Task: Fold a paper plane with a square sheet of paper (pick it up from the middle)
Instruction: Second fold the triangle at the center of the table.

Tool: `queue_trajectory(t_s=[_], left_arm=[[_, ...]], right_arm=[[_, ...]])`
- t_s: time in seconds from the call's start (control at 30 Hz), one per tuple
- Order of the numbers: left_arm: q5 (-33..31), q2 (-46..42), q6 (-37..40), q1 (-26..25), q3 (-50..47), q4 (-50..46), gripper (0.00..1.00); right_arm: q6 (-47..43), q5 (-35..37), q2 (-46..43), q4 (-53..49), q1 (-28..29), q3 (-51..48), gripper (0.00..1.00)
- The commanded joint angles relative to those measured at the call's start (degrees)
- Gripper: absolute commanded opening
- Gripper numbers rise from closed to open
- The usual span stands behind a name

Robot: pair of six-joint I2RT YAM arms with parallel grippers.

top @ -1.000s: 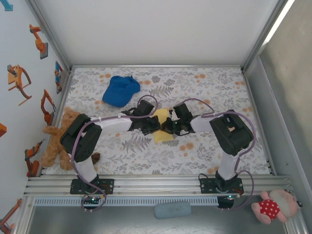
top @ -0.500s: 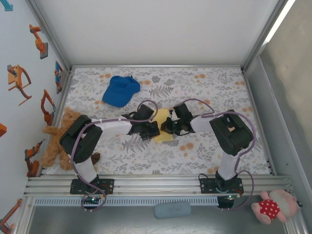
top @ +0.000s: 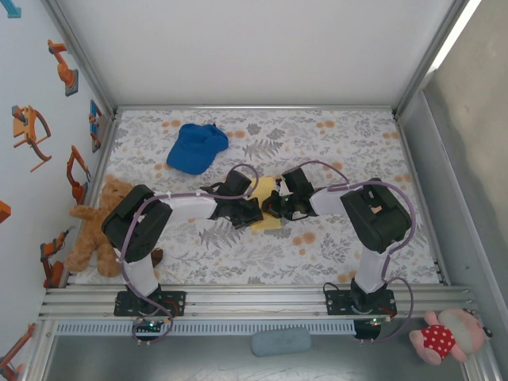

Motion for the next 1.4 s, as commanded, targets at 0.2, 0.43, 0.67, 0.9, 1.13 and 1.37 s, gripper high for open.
queue_trajectory(t_s=[0.2, 0.43, 0.67, 0.9, 1.13, 1.37], left_arm=[[-0.4, 1.7, 0.6, 0.7, -0.8, -1.3, 0.02], [-0.9, 1.7, 2.1, 0.9, -0.3, -4.5, 0.01], [-0.9, 1.4, 3.2, 1.3, -0.2, -6.3, 0.01], [-0.4, 1.8, 3.3, 1.4, -1.5, -6.7, 0.01], [0.4, 0.3, 1.9, 1.6, -6.8, -4.3, 0.01], [-0.7, -5.9, -2.2, 1.1, -15.6, 0.8, 0.03]], right_arm=[[0.3, 6.8, 4.7, -8.5, -0.2, -2.2, 0.00], [-0.2, 7.1, 4.9, -9.5, -0.2, -2.0, 0.00], [-0.5, 7.3, 5.4, -9.9, -0.2, -1.8, 0.00], [-1.2, 7.7, 5.5, -10.8, -0.2, -1.4, 0.00], [-1.9, 8.2, 5.4, -12.0, -0.3, -1.1, 0.00], [-2.1, 8.2, 5.5, -12.3, -0.3, -1.0, 0.00]])
